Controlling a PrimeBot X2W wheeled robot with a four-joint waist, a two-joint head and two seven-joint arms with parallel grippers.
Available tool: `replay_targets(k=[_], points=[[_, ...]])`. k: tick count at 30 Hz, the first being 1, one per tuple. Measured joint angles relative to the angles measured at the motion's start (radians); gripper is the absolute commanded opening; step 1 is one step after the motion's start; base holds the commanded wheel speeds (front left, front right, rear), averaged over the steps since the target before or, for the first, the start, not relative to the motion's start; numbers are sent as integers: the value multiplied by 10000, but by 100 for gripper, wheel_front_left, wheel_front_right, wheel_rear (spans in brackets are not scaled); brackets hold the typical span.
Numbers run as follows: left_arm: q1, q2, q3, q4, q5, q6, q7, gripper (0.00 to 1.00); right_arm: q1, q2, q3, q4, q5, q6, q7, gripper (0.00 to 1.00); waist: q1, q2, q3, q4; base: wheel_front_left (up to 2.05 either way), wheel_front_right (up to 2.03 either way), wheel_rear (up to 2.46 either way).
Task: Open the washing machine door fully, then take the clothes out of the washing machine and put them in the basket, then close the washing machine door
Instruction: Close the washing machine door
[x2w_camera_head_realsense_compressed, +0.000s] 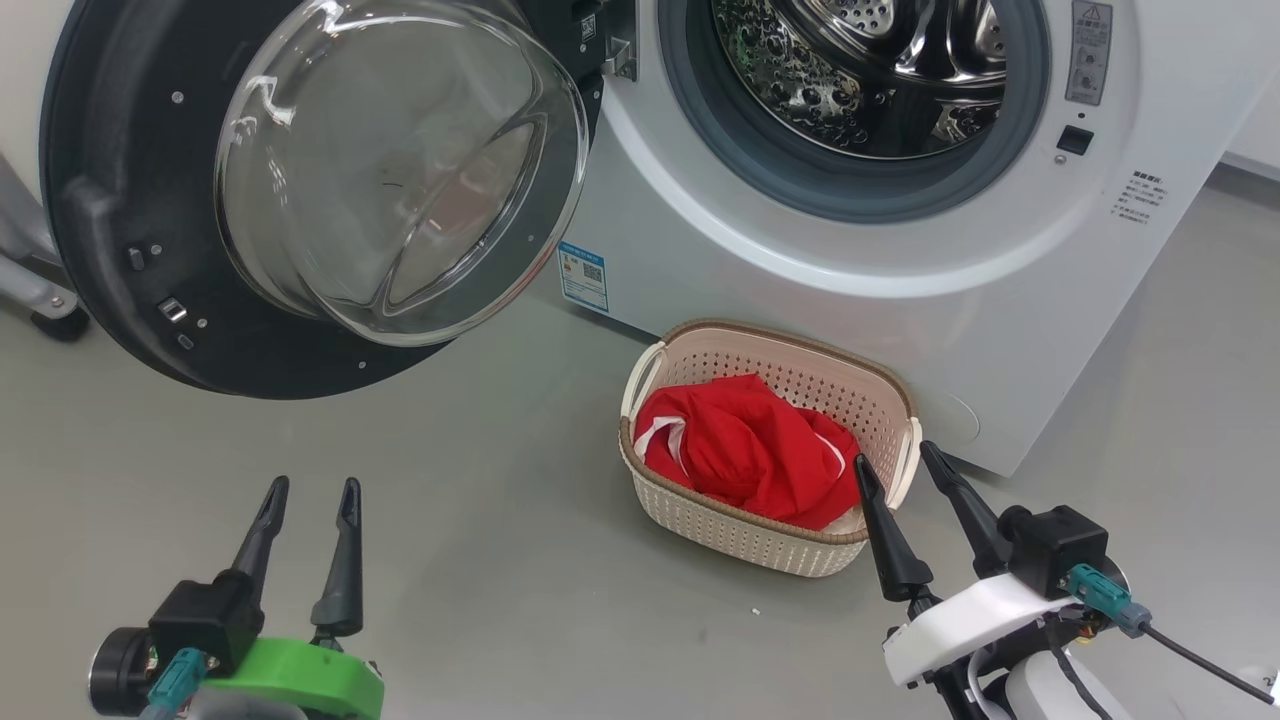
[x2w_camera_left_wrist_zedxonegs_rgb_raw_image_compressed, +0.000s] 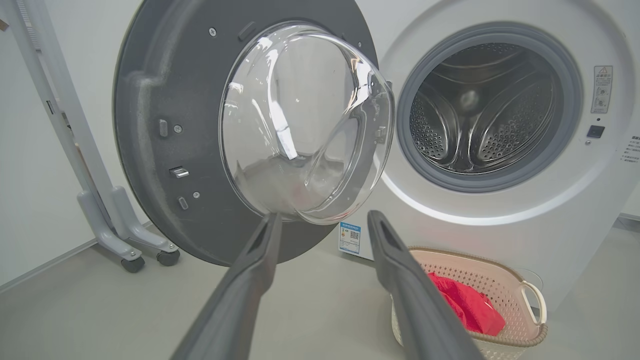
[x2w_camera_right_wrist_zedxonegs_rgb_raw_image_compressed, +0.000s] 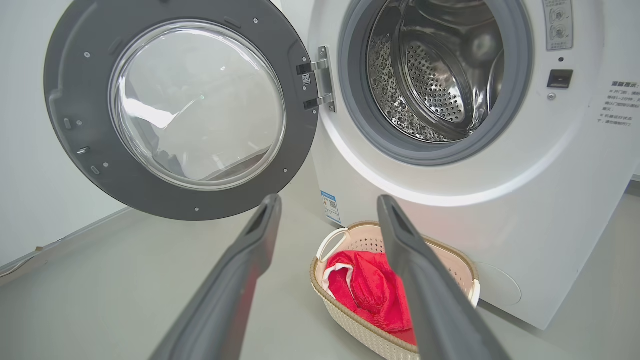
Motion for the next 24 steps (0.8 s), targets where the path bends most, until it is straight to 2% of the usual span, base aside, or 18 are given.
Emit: replay_targets(k=[1,24], points=[[0,0,0,-4,0,0,0,0,-16,-2,0,0,0,0,0,100,0,0,7,1,0,0,0],[-58,23,182,-401,-31,-13,0,0,-105,-171,-151,-113,-40,0,0,100,0,0,660,44,0,0,0]])
